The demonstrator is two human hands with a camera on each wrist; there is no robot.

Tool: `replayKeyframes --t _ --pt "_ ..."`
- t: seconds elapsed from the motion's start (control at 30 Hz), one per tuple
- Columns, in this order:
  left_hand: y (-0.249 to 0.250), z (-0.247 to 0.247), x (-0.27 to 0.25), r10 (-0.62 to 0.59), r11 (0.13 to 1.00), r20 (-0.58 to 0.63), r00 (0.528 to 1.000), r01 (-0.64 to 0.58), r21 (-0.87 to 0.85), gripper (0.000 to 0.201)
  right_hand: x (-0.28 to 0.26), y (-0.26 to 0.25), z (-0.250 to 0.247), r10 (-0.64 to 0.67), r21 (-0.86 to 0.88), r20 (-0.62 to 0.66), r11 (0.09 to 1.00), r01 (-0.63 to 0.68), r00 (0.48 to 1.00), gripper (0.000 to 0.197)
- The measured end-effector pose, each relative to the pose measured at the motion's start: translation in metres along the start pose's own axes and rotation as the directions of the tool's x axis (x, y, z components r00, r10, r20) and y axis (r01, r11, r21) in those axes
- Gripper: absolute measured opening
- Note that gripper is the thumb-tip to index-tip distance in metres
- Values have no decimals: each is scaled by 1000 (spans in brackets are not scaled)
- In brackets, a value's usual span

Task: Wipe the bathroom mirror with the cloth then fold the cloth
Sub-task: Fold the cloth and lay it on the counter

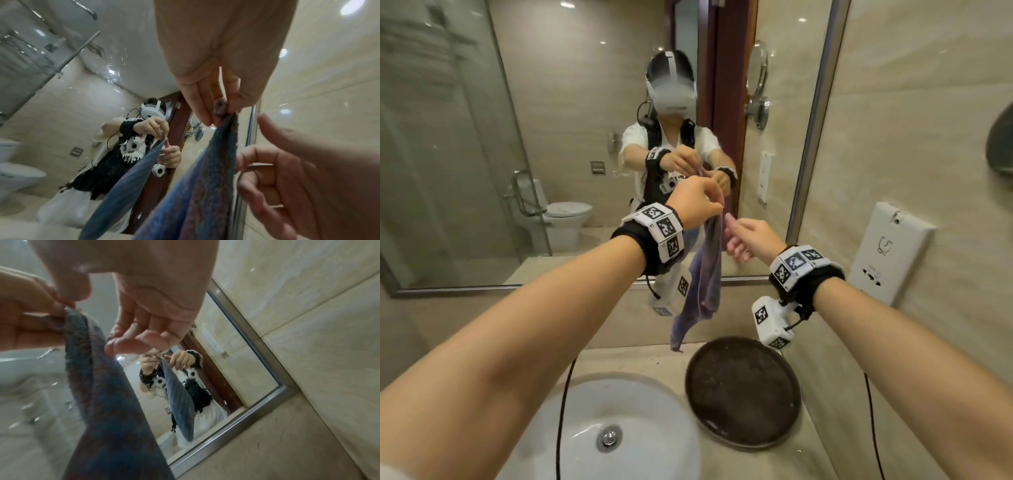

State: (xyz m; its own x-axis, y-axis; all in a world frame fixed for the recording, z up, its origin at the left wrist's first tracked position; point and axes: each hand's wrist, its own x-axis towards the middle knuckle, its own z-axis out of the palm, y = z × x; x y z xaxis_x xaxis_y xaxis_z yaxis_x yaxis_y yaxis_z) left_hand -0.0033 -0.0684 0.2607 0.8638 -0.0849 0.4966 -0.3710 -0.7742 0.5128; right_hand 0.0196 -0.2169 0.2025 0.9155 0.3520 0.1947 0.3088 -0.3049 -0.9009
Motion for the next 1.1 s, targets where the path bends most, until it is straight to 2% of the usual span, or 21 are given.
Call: replayKeyframes --t 0.07,0.17,0.23,0.3,0.37,0.47,0.53,0.63,0.83,0.97,1.1 --pt "0 -4 -3 -17 1000 -23 1000 17 -27 10 -5 1 6 -42 -138 81 989 53 996 25" --pt "-2 -11 -7 -42 995 -58 997 36 -96 8 -8 12 15 42 -436 142 900 24 989 36" --pt "-5 -17 -12 -47 995 -85 995 39 -97 8 -12 22 17 108 -581 175 813 14 979 26" --pt "-10 -24 -18 -53 995 -108 993 43 -91 8 -18 29 13 136 -650 192 760 22 972 14" --pt "-17 -26 -26 -60 996 -117 991 52 -71 9 -26 30 5 145 -674 160 739 1 976 11" --pt "-28 -28 -40 -75 997 -107 991 74 -18 11 -39 30 -9 111 -686 44 726 -50 993 3" --pt "-34 -29 -50 -79 997 -91 993 79 1 16 -50 29 -18 91 -696 -49 712 -99 995 17" --pt "-41 -30 -70 -58 998 -37 998 58 0 21 -71 27 -29 77 -704 -141 694 -154 987 9" --pt "-48 -20 -123 -52 997 31 998 50 54 24 -135 22 -34 66 -712 -322 641 -287 945 12" --pt "-46 0 -156 -76 997 87 993 75 25 25 -177 26 -28 72 -698 -349 645 -311 934 10" --pt "-49 22 -177 -132 991 179 975 129 31 17 -199 45 -30 151 -696 -340 623 -357 928 8"
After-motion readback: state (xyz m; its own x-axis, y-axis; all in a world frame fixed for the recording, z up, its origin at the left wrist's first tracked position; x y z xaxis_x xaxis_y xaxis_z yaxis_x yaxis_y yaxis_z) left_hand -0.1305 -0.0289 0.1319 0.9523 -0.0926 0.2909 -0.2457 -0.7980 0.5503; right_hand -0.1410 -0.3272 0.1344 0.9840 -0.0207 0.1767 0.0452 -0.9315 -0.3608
